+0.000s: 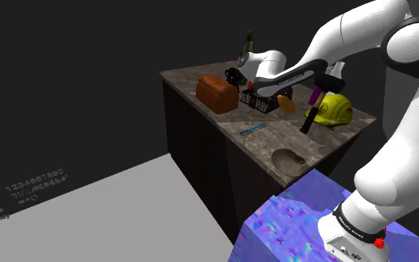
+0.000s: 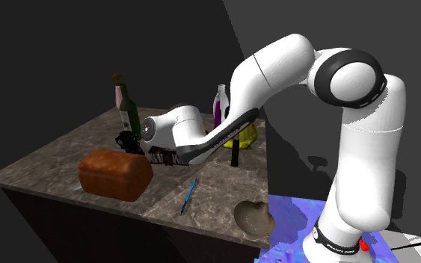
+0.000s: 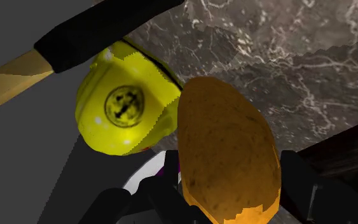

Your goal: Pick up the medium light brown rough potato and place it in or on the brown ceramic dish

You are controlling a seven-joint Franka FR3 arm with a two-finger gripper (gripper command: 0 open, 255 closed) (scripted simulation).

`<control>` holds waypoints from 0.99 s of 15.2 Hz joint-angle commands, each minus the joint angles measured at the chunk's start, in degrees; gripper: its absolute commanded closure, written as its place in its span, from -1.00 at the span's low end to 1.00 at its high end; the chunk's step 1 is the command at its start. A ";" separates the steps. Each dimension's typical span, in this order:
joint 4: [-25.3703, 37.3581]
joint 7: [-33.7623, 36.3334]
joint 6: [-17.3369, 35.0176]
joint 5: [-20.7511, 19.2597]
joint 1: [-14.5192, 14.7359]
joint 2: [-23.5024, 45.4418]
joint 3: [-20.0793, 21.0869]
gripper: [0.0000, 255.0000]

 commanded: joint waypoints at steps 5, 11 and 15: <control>1.38 -3.16 -2.02 1.12 -0.10 -2.46 0.21 1.00; -8.68 0.61 -3.45 6.34 2.47 -11.14 3.31 1.00; -14.09 2.78 -4.93 10.54 4.77 -16.43 5.60 1.00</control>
